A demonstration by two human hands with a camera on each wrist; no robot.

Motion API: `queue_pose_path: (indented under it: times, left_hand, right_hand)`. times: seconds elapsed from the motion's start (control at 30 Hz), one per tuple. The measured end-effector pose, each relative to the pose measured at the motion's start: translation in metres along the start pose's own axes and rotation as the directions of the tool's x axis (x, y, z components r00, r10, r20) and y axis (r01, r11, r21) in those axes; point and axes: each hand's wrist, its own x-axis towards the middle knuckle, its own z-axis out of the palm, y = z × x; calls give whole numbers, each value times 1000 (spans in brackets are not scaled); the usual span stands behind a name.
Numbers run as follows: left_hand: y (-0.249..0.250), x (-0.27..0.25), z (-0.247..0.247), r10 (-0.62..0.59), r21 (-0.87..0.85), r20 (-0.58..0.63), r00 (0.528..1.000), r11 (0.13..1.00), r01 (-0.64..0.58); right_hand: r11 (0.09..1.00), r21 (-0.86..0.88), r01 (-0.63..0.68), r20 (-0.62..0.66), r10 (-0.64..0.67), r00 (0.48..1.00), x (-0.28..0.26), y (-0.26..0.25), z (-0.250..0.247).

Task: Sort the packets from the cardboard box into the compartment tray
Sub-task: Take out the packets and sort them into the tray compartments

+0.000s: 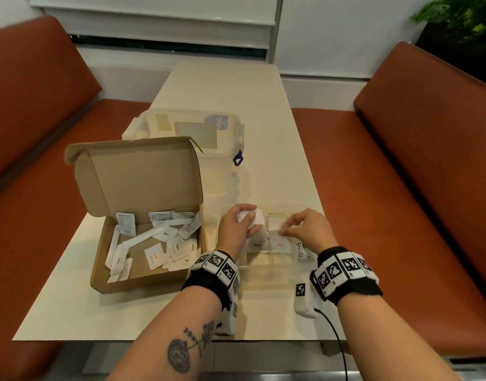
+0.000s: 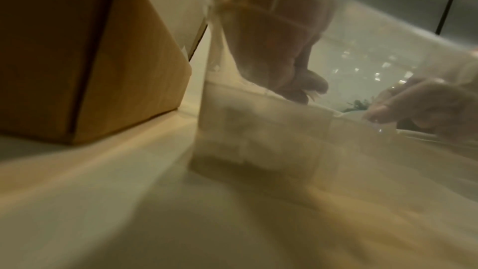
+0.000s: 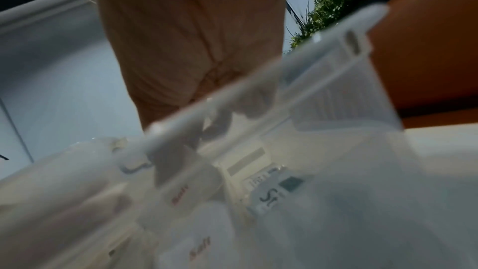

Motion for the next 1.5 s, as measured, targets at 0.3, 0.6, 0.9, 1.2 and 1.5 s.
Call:
queue_pose_path:
  times: [0.3,0.6,0.9,1.2,1.5]
  left_hand:
    - [0,2,0,0,-6,-12,1000,1000,0]
    - [-3,4,-1,9,-12,-2,1000,1000,-9]
    - [-4,7,-2,2,-7,-6,1000,1000,-2]
    - [-6,7,-2,0,10,-3,1000,1000,0]
    - [-6,7,-2,1,25,-2,1000,1000,-1]
  right_hand:
    - [995,-101,16,161,0,987,3,0,-6]
    - [967,-247,59,43,-50,998,1,5,8]
    - [962,-258,87,68,-72,995,-3,7,22]
    - [952,-270,141,142,-105,984,-2,11,23]
    - [905,-375,200,113,-169,979,-1,15,25]
